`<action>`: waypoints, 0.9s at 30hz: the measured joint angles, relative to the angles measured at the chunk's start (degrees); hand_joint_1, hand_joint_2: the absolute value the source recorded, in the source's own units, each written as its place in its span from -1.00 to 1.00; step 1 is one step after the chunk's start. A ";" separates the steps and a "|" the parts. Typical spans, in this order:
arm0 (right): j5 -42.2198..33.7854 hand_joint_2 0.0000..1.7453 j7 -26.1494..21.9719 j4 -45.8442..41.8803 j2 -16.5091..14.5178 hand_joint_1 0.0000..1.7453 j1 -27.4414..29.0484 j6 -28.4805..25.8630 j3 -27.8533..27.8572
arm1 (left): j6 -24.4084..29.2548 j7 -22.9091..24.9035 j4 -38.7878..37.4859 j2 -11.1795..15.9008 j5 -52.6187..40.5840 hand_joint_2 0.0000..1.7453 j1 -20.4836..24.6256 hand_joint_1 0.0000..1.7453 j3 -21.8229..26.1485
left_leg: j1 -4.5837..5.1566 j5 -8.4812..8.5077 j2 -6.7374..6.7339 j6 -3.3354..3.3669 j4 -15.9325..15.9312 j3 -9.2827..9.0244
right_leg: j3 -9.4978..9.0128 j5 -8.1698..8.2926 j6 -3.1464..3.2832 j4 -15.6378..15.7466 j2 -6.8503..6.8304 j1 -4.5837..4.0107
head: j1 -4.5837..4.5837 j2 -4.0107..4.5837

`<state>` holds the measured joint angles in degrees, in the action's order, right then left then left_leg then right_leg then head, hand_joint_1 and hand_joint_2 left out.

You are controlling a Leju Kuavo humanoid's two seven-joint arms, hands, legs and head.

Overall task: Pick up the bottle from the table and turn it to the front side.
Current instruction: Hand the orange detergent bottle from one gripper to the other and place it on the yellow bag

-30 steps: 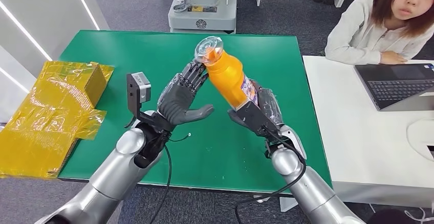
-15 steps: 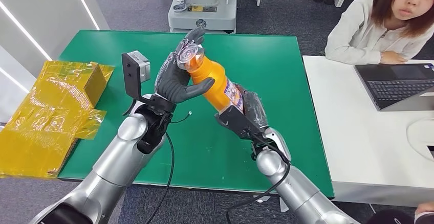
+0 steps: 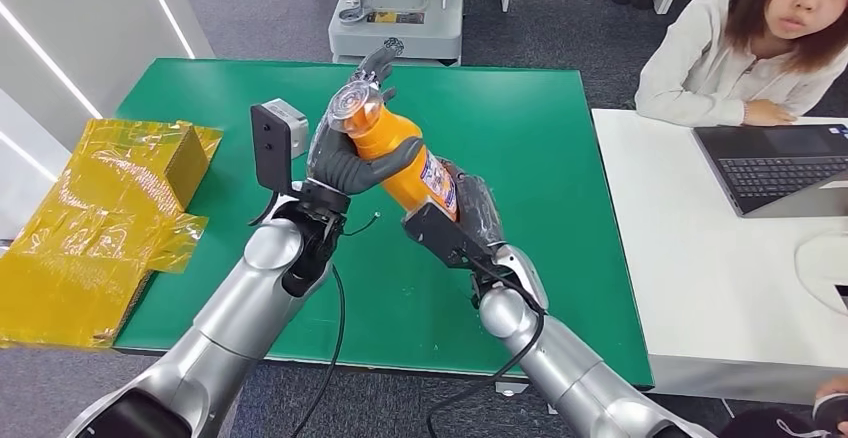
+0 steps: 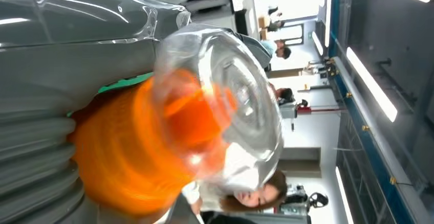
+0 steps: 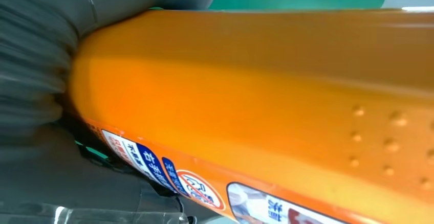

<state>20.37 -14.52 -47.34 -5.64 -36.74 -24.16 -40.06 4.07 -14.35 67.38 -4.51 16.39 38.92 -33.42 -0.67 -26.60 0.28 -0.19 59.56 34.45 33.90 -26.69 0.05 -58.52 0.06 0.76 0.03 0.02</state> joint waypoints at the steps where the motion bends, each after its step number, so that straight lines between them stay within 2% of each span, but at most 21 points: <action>1: -0.42 1.00 -0.11 0.39 -0.09 1.00 -0.22 -0.01 -0.03 | 0.41 -0.36 -0.33 0.00 -0.54 1.00 0.03 1.00 -0.13 | 0.00 0.00 0.00 0.00 0.00 0.00 | 0.00 0.00 0.00 0.00 0.00 0.00 | 0.01 0.00; 5: -2.25 1.00 -0.90 1.78 -0.20 0.93 -0.83 0.01 -0.04 | 1.06 -1.11 -1.26 -0.04 -1.15 1.00 0.04 1.00 -0.33 | 0.00 0.00 0.00 0.00 0.00 0.00 | 0.00 0.00 0.00 0.00 0.00 0.00 | 0.00 0.00; 9: -6.52 1.00 -1.59 2.61 -0.20 -0.96 -0.98 1.80 0.06 | 1.04 -1.18 -1.50 -0.19 -1.04 1.00 0.00 1.00 -0.39 | 0.00 0.00 0.00 0.00 0.00 0.01 | 0.00 0.00 0.00 0.00 0.00 0.00 | 0.00 0.00; 15: -18.00 1.00 -2.72 1.67 -0.05 -1.00 0.18 8.08 2.02 | -1.34 -1.48 -1.50 1.03 -1.33 1.00 -0.39 1.00 -0.41 | 0.00 0.00 0.00 0.00 0.00 0.01 | 0.01 0.00 0.00 0.01 0.00 0.00 | 0.01 0.00; 19: -23.85 1.00 -2.89 -2.35 1.50 -1.00 3.02 9.19 3.12 | -3.45 -2.13 -1.51 3.17 -3.04 1.00 -0.71 1.00 -0.38 | 0.00 0.00 0.00 0.00 -0.01 0.01 | 0.04 0.00 0.00 0.01 0.00 0.00 | 0.00 0.00; 22: -26.83 1.00 -2.90 -7.51 3.93 -1.00 5.86 8.86 4.77 | -0.71 -3.33 -1.73 5.39 -10.65 1.00 -0.90 1.00 -0.39 | 0.00 0.00 0.00 0.00 -0.01 0.02 | 0.05 -0.01 0.00 0.01 0.01 0.00 | 0.00 0.00; 27: -27.62 1.00 -2.73 -17.03 7.82 -1.00 11.21 8.81 7.57 | 6.18 -3.95 -2.06 8.88 -27.53 1.00 -0.92 1.00 -0.42 | 0.01 -0.01 0.00 0.00 0.00 0.03 | 0.05 -0.01 0.00 0.03 0.01 0.01 | 0.00 0.00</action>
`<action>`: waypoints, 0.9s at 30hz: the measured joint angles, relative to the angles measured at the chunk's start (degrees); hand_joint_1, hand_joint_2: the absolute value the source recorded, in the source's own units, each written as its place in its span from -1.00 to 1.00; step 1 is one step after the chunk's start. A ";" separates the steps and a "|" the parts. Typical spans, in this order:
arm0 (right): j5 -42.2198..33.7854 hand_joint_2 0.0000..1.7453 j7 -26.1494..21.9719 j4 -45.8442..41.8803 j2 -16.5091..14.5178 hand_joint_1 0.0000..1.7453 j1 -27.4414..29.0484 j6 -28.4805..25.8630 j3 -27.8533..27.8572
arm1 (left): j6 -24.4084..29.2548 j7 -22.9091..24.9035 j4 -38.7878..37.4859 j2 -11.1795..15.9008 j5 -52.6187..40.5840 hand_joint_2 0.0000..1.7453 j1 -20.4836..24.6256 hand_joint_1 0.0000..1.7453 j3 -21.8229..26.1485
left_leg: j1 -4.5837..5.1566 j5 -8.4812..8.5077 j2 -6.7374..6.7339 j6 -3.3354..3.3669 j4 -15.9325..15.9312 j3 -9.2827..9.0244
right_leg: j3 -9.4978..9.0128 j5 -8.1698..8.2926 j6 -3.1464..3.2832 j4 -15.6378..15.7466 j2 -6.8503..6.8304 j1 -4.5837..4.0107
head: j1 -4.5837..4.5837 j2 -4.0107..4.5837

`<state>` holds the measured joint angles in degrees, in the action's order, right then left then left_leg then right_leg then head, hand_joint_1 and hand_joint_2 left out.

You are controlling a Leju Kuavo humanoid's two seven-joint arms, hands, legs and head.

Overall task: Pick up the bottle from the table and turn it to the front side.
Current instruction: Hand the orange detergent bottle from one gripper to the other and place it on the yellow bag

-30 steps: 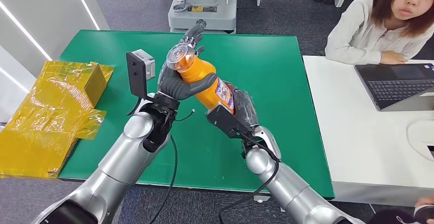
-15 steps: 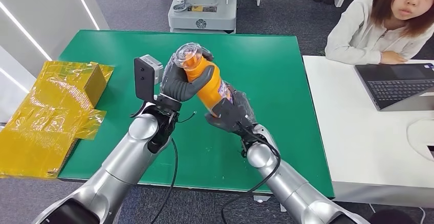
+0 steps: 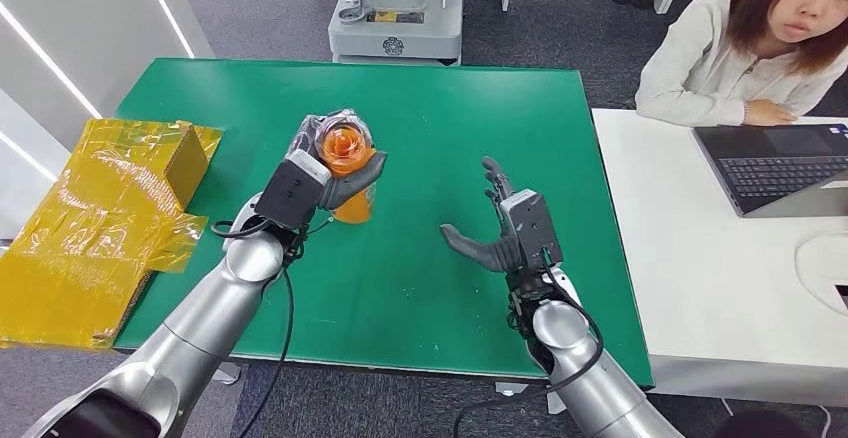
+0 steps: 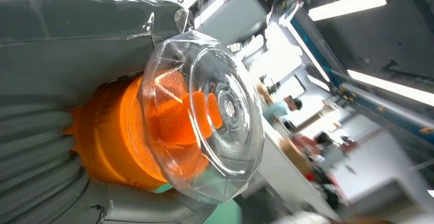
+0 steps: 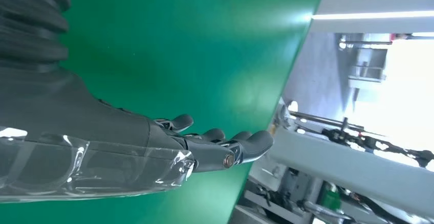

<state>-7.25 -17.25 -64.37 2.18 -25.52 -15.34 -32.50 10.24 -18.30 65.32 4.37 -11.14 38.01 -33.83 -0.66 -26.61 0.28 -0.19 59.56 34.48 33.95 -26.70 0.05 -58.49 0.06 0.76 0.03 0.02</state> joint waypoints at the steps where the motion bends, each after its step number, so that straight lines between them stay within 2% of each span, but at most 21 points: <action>1: 0.01 1.00 0.01 -0.97 0.34 -1.00 0.51 0.00 0.26 | 0.60 0.10 -0.01 0.30 -1.67 1.00 0.00 1.00 0.00 | 0.00 0.00 0.00 0.00 0.00 0.00 | 0.00 0.00 0.00 0.00 0.00 0.00 | 0.00 0.00; 4: 0.01 1.00 0.01 -1.58 0.54 -1.00 0.83 0.01 0.42 | 0.96 0.19 -0.02 0.47 -2.71 1.00 0.00 1.00 0.00 | 0.00 0.00 0.00 0.00 0.00 0.00 | 0.00 0.00 0.00 0.00 0.00 0.00 | -0.01 0.00; 6: 0.69 1.00 -0.78 -7.52 2.62 -1.00 3.84 0.13 1.79 | 6.22 2.16 -0.57 2.59 -17.20 1.00 0.02 1.00 -0.57 | 0.00 0.00 -0.01 0.00 -0.01 0.01 | 0.02 0.00 0.00 0.00 0.01 0.00 | 0.00 0.00; 8: 2.07 1.00 -2.01 -14.83 5.17 -1.00 7.57 -0.10 3.33 | 13.15 5.28 -1.61 5.24 -36.70 1.00 0.13 1.00 -1.80 | -0.01 0.00 -0.02 0.00 -0.01 0.02 | 0.05 0.00 0.00 0.01 0.02 0.00 | 0.01 0.00; 9: 2.78 1.00 -2.49 -16.29 5.69 -1.00 8.38 -0.51 3.50 | 14.93 6.56 -2.13 5.85 -42.30 1.00 0.26 1.00 -2.51 | -0.01 0.00 -0.03 0.00 -0.01 0.01 | 0.05 0.00 0.00 0.00 0.02 -0.01 | 0.01 0.00; 12: 5.37 1.00 -3.85 -20.21 7.01 -1.00 11.03 -2.72 3.91 | 18.79 12.68 -4.02 7.37 -60.25 1.00 0.92 1.00 -4.91 | -0.01 0.00 -0.03 0.00 -0.01 0.01 | 0.05 0.00 0.00 0.00 0.02 0.00 | 0.00 0.00; 14: 7.16 1.00 -4.28 -22.62 7.74 -1.00 12.99 -4.49 4.40 | 18.47 18.49 -5.35 7.74 -69.31 1.00 1.18 1.00 -6.15 | 0.00 0.00 -0.02 0.00 -0.01 0.02 | 0.04 0.00 0.00 0.01 0.02 0.00 | 0.00 0.00; 17: 8.74 1.00 -4.59 -25.70 8.76 -1.00 15.87 -6.25 5.28 | 14.33 25.78 -7.23 7.66 -75.75 1.00 1.15 1.00 -6.98 | 0.00 -0.01 -0.03 0.00 -0.01 0.03 | 0.05 0.00 0.00 0.02 0.02 0.00 | -0.01 0.00; 20: 9.09 1.00 -5.45 -27.96 9.71 -1.00 17.97 -7.10 6.04 | 10.42 30.65 -9.81 7.59 -77.91 1.00 1.08 1.00 -7.79 | 0.00 -0.01 -0.04 0.00 -0.01 0.04 | 0.05 0.00 0.00 0.02 0.03 0.00 | -0.01 0.00; 27: 10.07 1.00 -6.35 -31.33 11.14 -1.00 20.92 -8.41 7.08 | 7.26 35.60 -18.82 8.29 -78.06 1.00 0.59 1.00 -9.49 | -0.01 0.00 -0.06 0.00 -0.02 0.03 | 0.06 0.00 0.01 0.00 0.07 -0.01 | 0.01 0.00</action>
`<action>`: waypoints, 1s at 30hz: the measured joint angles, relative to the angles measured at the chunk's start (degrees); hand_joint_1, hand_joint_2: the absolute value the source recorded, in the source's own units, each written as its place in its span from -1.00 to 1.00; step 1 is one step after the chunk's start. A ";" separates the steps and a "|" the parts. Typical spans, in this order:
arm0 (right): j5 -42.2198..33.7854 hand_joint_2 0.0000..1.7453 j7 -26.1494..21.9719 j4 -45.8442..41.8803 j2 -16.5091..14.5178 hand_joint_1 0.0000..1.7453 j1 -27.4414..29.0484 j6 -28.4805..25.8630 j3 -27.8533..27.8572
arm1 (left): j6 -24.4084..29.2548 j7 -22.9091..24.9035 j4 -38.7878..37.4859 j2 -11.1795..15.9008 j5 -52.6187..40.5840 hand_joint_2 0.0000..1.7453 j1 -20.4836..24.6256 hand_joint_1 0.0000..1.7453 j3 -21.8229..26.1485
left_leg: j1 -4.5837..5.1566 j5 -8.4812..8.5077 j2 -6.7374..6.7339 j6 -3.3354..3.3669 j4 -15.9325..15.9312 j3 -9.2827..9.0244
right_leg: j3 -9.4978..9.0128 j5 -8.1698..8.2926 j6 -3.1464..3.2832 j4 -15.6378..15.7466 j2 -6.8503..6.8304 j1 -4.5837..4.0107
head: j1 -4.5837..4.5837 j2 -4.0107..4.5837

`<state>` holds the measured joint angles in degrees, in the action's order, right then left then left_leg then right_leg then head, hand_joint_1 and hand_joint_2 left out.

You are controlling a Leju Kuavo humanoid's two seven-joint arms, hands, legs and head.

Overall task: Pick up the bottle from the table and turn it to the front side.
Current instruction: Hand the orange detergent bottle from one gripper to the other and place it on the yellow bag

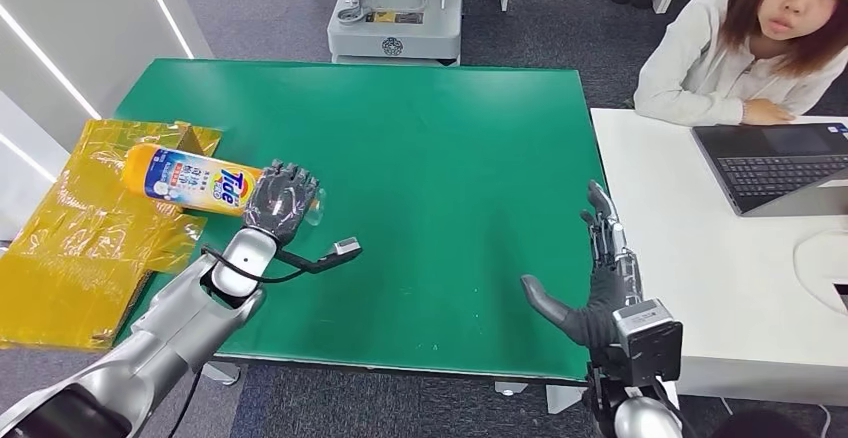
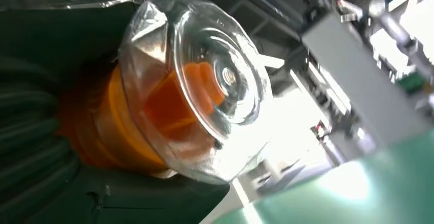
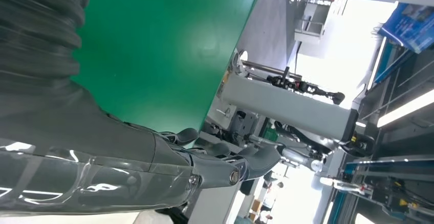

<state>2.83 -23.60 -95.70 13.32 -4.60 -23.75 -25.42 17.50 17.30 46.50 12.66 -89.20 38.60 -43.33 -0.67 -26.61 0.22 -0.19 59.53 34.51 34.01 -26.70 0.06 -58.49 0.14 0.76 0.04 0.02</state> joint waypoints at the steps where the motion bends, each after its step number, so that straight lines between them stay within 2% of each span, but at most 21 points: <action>1: 0.07 1.00 0.01 -0.28 0.19 -1.00 0.19 -0.16 0.09 | -0.46 0.09 -1.29 0.10 0.00 1.00 -0.12 1.00 -0.04 | 0.00 0.00 0.00 0.00 0.00 0.00 | 0.00 0.00 0.00 0.00 0.00 0.00 | -0.01 0.00; 8: -0.40 1.00 0.18 -0.89 0.64 -1.00 1.01 0.07 -0.10 | -2.74 -1.06 -10.32 0.77 0.25 1.00 -0.01 1.00 0.43 | -0.01 0.00 -0.01 0.00 -0.01 0.01 | 0.01 -0.01 0.01 -0.01 0.01 0.00 | -0.01 0.00; 12: 0.13 1.00 0.70 -1.09 0.64 -1.00 1.07 0.37 -1.02 | -3.23 -3.53 -15.09 0.97 1.37 1.00 0.83 1.00 1.81 | 0.00 0.00 0.00 0.00 -0.01 0.01 | 0.00 0.00 0.01 -0.01 0.00 0.00 | -0.01 0.00; 16: 1.02 1.00 1.22 -1.65 0.57 -1.00 0.76 0.60 -1.95 | -3.05 -6.53 -18.62 0.95 2.38 1.00 1.74 -0.96 2.77 | 0.00 0.00 0.00 0.00 -0.01 0.01 | -0.01 0.00 0.01 -0.02 -0.02 0.00 | 0.00 0.00; 23: 3.05 1.00 2.50 -3.47 0.39 -1.00 0.04 1.30 -3.45 | -2.19 -11.29 -21.85 0.35 6.17 1.00 3.69 -1.00 5.45 | 0.00 0.00 0.01 0.00 -0.01 0.00 | -0.02 0.00 0.01 -0.02 -0.03 0.00 | -0.01 0.00; 30: 4.03 1.00 4.07 -4.48 0.01 -1.00 -0.19 2.29 -4.01 | -0.20 -14.40 -22.90 -0.77 11.13 1.00 3.58 -1.00 9.45 | 0.00 0.00 0.02 0.00 -0.02 0.00 | -0.04 0.00 0.01 -0.03 -0.04 0.00 | -0.01 0.00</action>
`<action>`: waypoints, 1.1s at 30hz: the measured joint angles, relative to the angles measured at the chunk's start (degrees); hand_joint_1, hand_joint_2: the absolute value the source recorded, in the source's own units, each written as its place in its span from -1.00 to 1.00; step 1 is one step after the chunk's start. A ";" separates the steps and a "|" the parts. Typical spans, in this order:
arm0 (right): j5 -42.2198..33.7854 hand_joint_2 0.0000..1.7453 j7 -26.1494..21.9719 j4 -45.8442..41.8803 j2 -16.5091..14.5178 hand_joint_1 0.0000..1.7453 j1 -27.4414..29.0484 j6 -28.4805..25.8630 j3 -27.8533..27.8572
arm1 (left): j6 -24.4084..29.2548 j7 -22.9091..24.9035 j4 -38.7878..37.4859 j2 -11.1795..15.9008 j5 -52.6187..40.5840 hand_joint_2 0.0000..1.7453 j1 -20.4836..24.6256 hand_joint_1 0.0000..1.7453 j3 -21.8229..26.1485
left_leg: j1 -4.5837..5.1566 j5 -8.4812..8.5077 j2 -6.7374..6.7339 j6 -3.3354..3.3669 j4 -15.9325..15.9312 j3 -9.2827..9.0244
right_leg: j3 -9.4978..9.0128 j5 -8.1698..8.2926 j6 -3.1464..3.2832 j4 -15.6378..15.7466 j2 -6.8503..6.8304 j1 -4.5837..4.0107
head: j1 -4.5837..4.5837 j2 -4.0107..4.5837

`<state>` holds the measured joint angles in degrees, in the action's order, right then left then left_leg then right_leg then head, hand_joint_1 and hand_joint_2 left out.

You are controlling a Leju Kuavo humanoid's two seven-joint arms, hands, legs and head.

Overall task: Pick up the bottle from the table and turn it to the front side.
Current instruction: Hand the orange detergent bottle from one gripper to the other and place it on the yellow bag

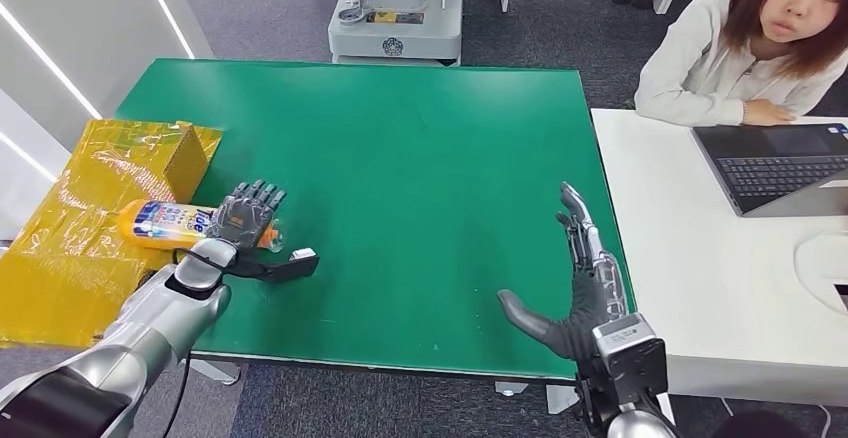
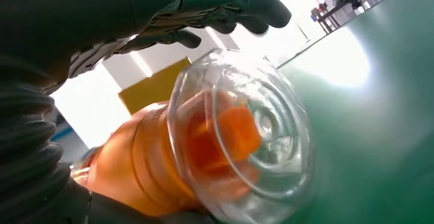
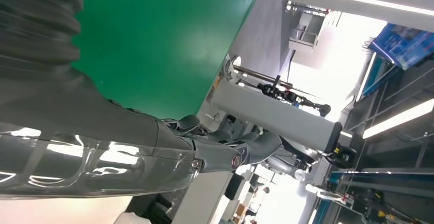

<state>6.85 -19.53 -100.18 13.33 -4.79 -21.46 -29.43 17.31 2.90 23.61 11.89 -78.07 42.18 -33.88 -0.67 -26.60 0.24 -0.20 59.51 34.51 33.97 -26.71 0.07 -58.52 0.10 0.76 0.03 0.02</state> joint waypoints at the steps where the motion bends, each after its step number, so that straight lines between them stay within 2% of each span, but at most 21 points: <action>1: -0.02 1.00 0.13 0.01 -0.05 -1.00 -0.02 0.31 -0.02 | 0.39 -0.44 -0.04 -0.13 0.91 1.00 -0.22 -1.00 0.77 | 0.00 0.00 0.00 0.00 0.00 0.00 | 0.00 0.00 0.00 0.00 0.00 0.00 | 0.00 0.00; 5: -0.65 1.00 0.16 0.29 -0.10 -1.00 -0.13 1.39 -0.03 | 2.55 -3.54 -0.07 -0.83 6.24 1.00 -1.62 -1.00 4.25 | 0.01 0.00 0.01 0.00 0.00 -0.01 | -0.02 0.00 0.00 0.00 -0.03 0.01 | -0.01 0.00; 10: -2.26 1.00 -0.29 1.00 -0.10 -1.00 -0.01 1.79 0.01 | 7.26 -12.82 1.35 -3.31 18.40 1.00 -5.40 -1.00 10.90 | 0.02 0.00 0.01 0.00 0.01 -0.03 | -0.02 0.00 0.00 0.03 -0.02 0.02 | 0.00 0.00; 13: -3.96 1.00 -1.38 1.22 -0.10 -1.00 0.82 0.75 0.05 | 10.32 -20.34 7.16 -5.46 30.03 1.00 -9.91 -1.00 14.66 | 0.03 -0.01 -0.01 0.01 0.03 -0.02 | -0.01 0.00 0.00 0.06 0.00 0.02 | 0.00 0.00; 16: -5.65 1.00 -2.61 1.23 -0.08 -1.00 1.83 -0.71 0.07 | 12.78 -23.98 16.55 -7.19 39.83 1.00 -14.86 -1.00 16.41 | 0.03 -0.04 -0.02 0.02 0.03 0.01 | 0.01 -0.01 -0.02 0.08 0.02 0.02 | -0.01 0.00; 21: -10.00 1.00 -5.71 1.24 -0.08 -1.00 3.02 -3.75 -0.13 | 18.15 -32.86 34.78 -8.71 56.75 1.00 -22.83 -1.00 16.70 | 0.03 -0.09 -0.03 0.05 0.02 0.03 | 0.03 -0.05 -0.05 0.10 0.02 0.02 | 0.00 0.00; 26: -15.45 1.00 -9.32 1.27 0.00 -1.00 4.15 -7.13 -0.85 | 19.88 -39.38 49.09 -8.77 68.18 1.00 -28.19 -1.00 14.66 | 0.02 -0.09 -0.01 0.05 0.01 0.03 | 0.04 -0.05 -0.05 0.10 -0.01 0.01 | 0.01 0.00; 29: -17.54 1.00 -10.29 1.26 0.13 -1.00 5.48 -8.57 -1.17 | 19.36 -40.86 54.82 -8.41 72.03 1.00 -30.36 -1.00 11.62 | 0.02 -0.09 0.01 0.05 0.00 0.03 | 0.02 -0.06 -0.05 0.10 -0.05 0.01 | -0.01 0.00; 33: -19.41 1.00 -10.53 1.22 0.26 -1.00 7.86 -10.25 -1.45 | 17.45 -41.03 58.04 -7.77 76.73 1.00 -32.25 -1.00 6.90 | 0.02 -0.09 0.00 0.05 0.00 0.04 | 0.02 -0.06 -0.05 0.10 -0.04 0.02 | 0.00 0.00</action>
<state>-12.55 -30.06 -98.96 13.58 3.07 -31.71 -30.88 34.75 -38.13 81.65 4.12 -1.34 9.93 -26.98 -0.65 -26.69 0.24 -0.14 59.51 34.55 33.99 -26.77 0.02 -58.42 0.06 0.78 0.03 0.02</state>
